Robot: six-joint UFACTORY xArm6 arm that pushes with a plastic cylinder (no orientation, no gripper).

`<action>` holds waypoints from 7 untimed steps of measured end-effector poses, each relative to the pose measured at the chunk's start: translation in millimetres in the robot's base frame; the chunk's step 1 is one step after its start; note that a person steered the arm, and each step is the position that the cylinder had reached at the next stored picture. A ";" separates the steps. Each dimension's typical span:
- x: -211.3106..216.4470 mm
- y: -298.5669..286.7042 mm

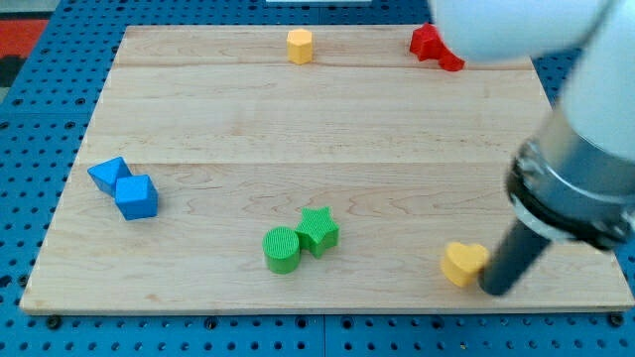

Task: Push the yellow heart to the center

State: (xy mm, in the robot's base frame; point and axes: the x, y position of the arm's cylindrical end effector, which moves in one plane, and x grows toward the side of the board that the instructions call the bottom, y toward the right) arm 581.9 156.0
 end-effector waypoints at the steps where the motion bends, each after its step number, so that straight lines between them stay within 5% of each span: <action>1: -61.7 -43.0; 3: -17.2 10.5; 4: -22.8 -38.1; 5: -77.6 -78.9; 7: -52.0 -73.1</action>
State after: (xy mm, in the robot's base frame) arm 530.0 82.9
